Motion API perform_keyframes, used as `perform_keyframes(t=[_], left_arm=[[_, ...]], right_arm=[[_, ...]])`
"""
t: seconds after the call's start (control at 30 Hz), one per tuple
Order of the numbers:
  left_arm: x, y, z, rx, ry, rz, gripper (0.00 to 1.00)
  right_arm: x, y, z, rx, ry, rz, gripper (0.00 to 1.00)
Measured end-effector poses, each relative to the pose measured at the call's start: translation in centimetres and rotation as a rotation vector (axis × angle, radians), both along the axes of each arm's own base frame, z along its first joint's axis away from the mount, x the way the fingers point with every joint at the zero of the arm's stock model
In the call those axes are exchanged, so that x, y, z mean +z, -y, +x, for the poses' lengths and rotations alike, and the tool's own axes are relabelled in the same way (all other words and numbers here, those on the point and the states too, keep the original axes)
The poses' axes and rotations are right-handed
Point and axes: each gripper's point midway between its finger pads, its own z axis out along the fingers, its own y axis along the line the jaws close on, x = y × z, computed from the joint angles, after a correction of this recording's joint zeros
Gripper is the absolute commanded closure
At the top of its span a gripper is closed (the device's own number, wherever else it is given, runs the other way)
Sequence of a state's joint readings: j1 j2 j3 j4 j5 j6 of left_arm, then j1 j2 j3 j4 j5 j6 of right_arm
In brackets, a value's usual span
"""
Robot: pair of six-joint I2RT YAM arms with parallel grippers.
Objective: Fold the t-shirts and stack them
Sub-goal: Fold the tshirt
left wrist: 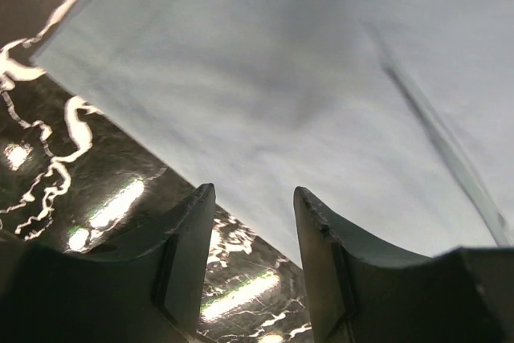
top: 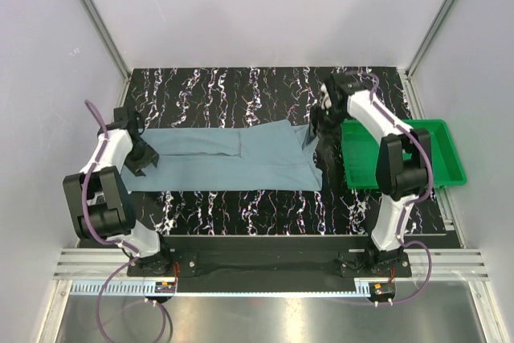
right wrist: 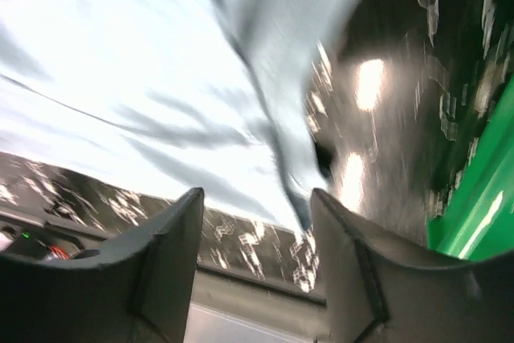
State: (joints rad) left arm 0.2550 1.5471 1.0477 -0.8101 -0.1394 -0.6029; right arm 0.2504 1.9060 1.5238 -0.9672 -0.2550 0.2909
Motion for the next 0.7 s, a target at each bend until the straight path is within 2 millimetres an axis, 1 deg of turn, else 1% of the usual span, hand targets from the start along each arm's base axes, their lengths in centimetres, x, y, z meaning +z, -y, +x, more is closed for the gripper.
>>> perform_keyframes(t=[0.07, 0.1, 0.13, 0.17, 0.23, 0.37, 0.47, 0.53, 0.7], left_arm=[[0.6, 0.7, 0.7, -0.038, 0.024, 0.003, 0.51], [0.8, 1.1, 1.3, -0.054, 0.04, -0.001, 0.52], [0.9, 1.5, 1.8, -0.071, 0.052, -0.009, 0.52], [1.0, 2.0, 2.2, -0.084, 0.062, -0.019, 0.52], [1.1, 2.5, 3.2, -0.099, 0.079, -0.038, 0.52], [0.6, 3.1, 4.6, -0.117, 0.088, -0.077, 0.53], [-0.1, 3.8, 5.0, -0.131, 0.079, -0.104, 0.53], [-0.5, 4.3, 5.0, -0.141, 0.07, -0.12, 0.53], [-0.6, 5.1, 5.1, -0.16, 0.071, -0.141, 0.54]], right_arm=[[1.3, -0.9, 2.6, 0.012, 0.057, 0.027, 0.45], [1.6, -1.4, 3.9, 0.019, 0.075, 0.042, 0.51], [1.5, -1.8, 5.1, 0.023, 0.089, 0.055, 0.54], [1.2, -2.1, 5.7, 0.027, 0.088, 0.062, 0.55], [-0.4, -2.6, 6.8, 0.035, 0.063, 0.071, 0.59], [-4.1, -3.3, 7.2, 0.045, -0.02, 0.084, 0.6], [-5.6, -3.4, 6.9, 0.052, -0.059, 0.088, 0.6], [-5.7, -3.6, 7.0, 0.054, -0.065, 0.094, 0.6], [-4.3, -4.3, 8.3, 0.061, -0.021, 0.131, 0.59]])
